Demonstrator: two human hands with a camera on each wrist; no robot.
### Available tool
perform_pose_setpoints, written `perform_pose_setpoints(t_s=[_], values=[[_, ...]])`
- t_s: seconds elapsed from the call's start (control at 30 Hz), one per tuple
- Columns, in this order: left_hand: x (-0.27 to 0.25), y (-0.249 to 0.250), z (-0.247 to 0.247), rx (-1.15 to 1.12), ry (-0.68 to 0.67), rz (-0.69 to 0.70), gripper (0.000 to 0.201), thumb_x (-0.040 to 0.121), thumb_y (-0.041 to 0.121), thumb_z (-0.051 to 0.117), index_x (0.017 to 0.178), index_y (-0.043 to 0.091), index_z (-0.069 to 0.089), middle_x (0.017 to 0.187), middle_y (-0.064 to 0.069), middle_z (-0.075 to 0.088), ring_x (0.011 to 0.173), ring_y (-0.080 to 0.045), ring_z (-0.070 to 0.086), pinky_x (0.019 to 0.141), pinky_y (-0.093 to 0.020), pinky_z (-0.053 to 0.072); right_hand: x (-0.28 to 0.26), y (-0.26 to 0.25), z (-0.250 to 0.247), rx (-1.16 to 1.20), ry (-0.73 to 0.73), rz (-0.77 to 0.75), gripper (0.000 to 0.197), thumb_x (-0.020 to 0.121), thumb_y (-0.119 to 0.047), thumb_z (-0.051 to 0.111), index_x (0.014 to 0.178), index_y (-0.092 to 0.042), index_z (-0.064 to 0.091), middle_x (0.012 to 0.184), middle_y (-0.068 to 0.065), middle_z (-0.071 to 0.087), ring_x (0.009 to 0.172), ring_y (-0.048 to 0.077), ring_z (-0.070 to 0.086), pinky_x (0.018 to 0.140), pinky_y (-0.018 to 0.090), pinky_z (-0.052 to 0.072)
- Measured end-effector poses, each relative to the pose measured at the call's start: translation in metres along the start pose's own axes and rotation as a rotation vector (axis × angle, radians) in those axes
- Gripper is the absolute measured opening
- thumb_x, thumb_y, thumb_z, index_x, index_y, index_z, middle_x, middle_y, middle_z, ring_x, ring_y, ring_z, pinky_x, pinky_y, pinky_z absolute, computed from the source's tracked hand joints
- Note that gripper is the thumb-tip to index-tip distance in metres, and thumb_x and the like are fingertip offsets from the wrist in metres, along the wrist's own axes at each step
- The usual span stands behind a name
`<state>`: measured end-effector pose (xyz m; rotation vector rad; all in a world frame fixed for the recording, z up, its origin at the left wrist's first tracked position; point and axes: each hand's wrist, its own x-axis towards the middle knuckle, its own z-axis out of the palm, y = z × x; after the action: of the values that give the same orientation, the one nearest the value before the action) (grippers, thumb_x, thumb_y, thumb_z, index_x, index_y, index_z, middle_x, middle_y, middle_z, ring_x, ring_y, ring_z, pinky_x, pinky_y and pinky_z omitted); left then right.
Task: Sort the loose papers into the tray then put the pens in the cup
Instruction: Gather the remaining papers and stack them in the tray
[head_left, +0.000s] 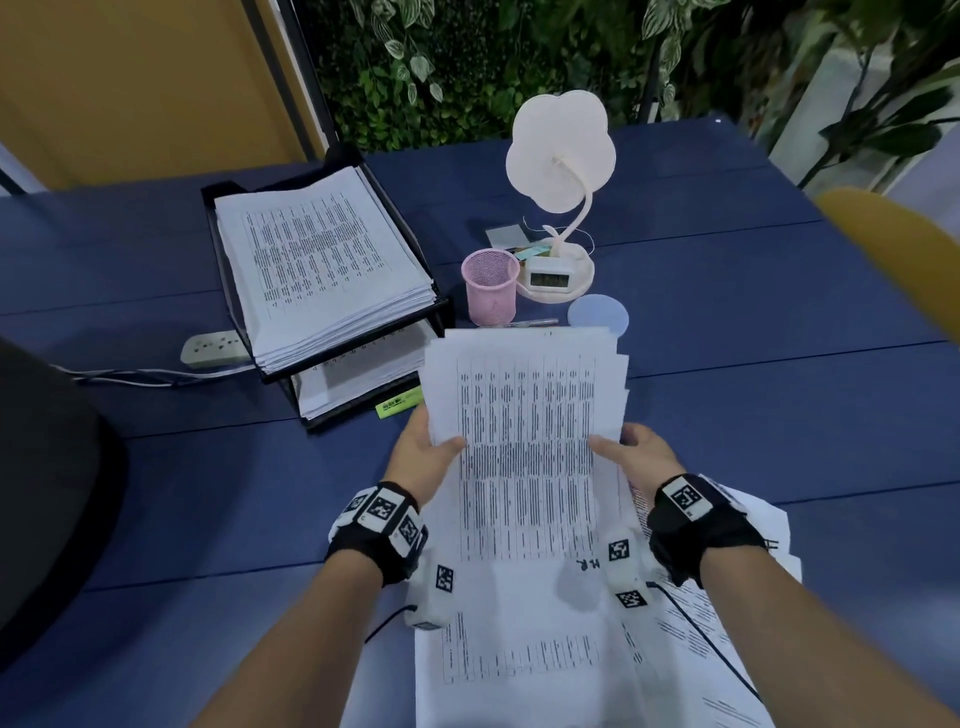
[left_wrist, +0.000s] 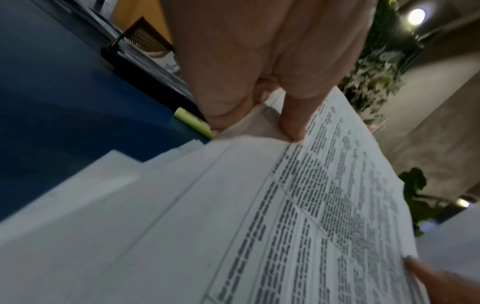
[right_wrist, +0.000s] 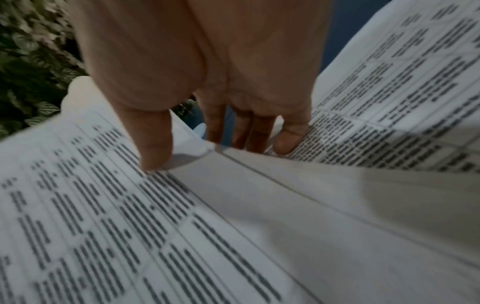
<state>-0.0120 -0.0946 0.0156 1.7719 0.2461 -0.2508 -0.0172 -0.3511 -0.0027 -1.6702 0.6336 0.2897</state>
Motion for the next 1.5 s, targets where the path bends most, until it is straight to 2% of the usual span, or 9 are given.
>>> perform_pose_setpoints(t_s=[0.17, 0.3, 0.37, 0.53, 0.67, 0.8, 1.07, 1.3, 1.5], values=[[0.006, 0.023, 0.003, -0.211, 0.064, 0.026, 0.042, 0.091, 0.002, 0.057, 0.129, 0.015, 0.042, 0.120, 0.000, 0.061, 0.108, -0.013, 0.060, 0.090, -0.023, 0.048, -0.012, -0.030, 0.005, 0.117, -0.031, -0.166, 0.025, 0.094, -0.006, 0.053, 0.119, -0.009, 0.059, 0.114, 0.001, 0.064, 0.107, 0.017, 0.059, 0.080, 0.020, 0.044], [0.015, 0.040, 0.007, -0.078, 0.128, 0.077, 0.026, 0.095, 0.015, 0.054, 0.119, 0.016, 0.045, 0.122, -0.001, 0.059, 0.114, -0.019, 0.057, 0.094, -0.030, 0.044, -0.015, -0.062, 0.010, 0.168, 0.038, -0.319, 0.021, 0.094, -0.005, 0.051, 0.102, -0.021, 0.060, 0.108, -0.004, 0.067, 0.106, 0.017, 0.062, 0.098, 0.040, 0.047], [0.015, 0.054, 0.009, -0.063, 0.168, 0.143, 0.043, 0.096, 0.023, 0.051, 0.135, 0.011, 0.037, 0.140, -0.005, 0.047, 0.131, -0.022, 0.045, 0.107, -0.036, 0.038, -0.022, -0.079, 0.013, 0.196, 0.059, -0.434, 0.026, 0.094, -0.003, 0.050, 0.095, -0.027, 0.058, 0.107, -0.005, 0.067, 0.105, 0.014, 0.063, 0.099, 0.039, 0.048], [0.007, 0.087, 0.014, -0.075, 0.257, 0.406, 0.030, 0.100, 0.015, 0.044, 0.129, 0.012, 0.038, 0.123, 0.016, 0.044, 0.113, 0.016, 0.041, 0.097, -0.020, 0.035, -0.040, -0.109, 0.023, 0.253, 0.117, -0.664, 0.026, 0.095, -0.002, 0.048, 0.097, -0.027, 0.051, 0.094, -0.016, 0.064, 0.084, -0.008, 0.061, 0.082, 0.017, 0.048], [0.009, 0.079, 0.010, -0.101, 0.248, 0.401, 0.038, 0.096, 0.008, 0.051, 0.131, 0.011, 0.037, 0.125, 0.014, 0.046, 0.118, 0.007, 0.045, 0.096, -0.009, 0.036, -0.034, -0.101, 0.027, 0.242, 0.114, -0.631, 0.031, 0.090, 0.002, 0.052, 0.111, -0.020, 0.048, 0.106, -0.007, 0.064, 0.097, 0.006, 0.062, 0.092, 0.026, 0.049], [0.018, 0.064, 0.003, -0.207, 0.265, 0.312, 0.035, 0.091, 0.003, 0.057, 0.115, 0.022, 0.040, 0.104, 0.011, 0.058, 0.088, 0.009, 0.058, 0.074, -0.011, 0.047, -0.027, -0.090, 0.028, 0.211, 0.134, -0.567, 0.039, 0.085, 0.011, 0.049, 0.093, -0.027, 0.048, 0.091, -0.008, 0.059, 0.080, 0.002, 0.058, 0.079, 0.021, 0.047], [0.032, 0.050, -0.007, -0.342, 0.238, 0.134, 0.034, 0.080, 0.003, 0.069, 0.101, 0.024, 0.053, 0.108, -0.005, 0.067, 0.102, -0.024, 0.064, 0.098, -0.050, 0.047, -0.019, -0.075, 0.030, 0.001, 0.079, -0.425, 0.033, 0.087, 0.008, 0.036, 0.092, -0.024, 0.041, 0.070, -0.005, 0.041, 0.058, 0.013, 0.039, 0.053, 0.025, 0.039], [0.033, 0.056, -0.009, -0.332, 0.192, 0.209, 0.042, 0.088, 0.002, 0.061, 0.126, 0.016, 0.049, 0.122, -0.005, 0.063, 0.115, -0.020, 0.059, 0.103, -0.039, 0.044, -0.009, -0.072, 0.030, -0.031, 0.114, -0.478, 0.014, 0.092, -0.003, 0.037, 0.102, -0.012, 0.043, 0.073, -0.004, 0.047, 0.056, 0.010, 0.039, 0.050, 0.022, 0.035], [0.036, 0.043, -0.006, -0.168, 0.103, 0.134, 0.039, 0.091, 0.013, 0.060, 0.129, 0.011, 0.049, 0.121, -0.001, 0.063, 0.113, -0.015, 0.059, 0.105, -0.042, 0.042, -0.003, -0.063, 0.033, -0.060, 0.052, -0.354, 0.043, 0.089, 0.002, 0.039, 0.120, -0.028, 0.041, 0.082, -0.009, 0.056, 0.064, 0.011, 0.051, 0.056, 0.025, 0.042]])
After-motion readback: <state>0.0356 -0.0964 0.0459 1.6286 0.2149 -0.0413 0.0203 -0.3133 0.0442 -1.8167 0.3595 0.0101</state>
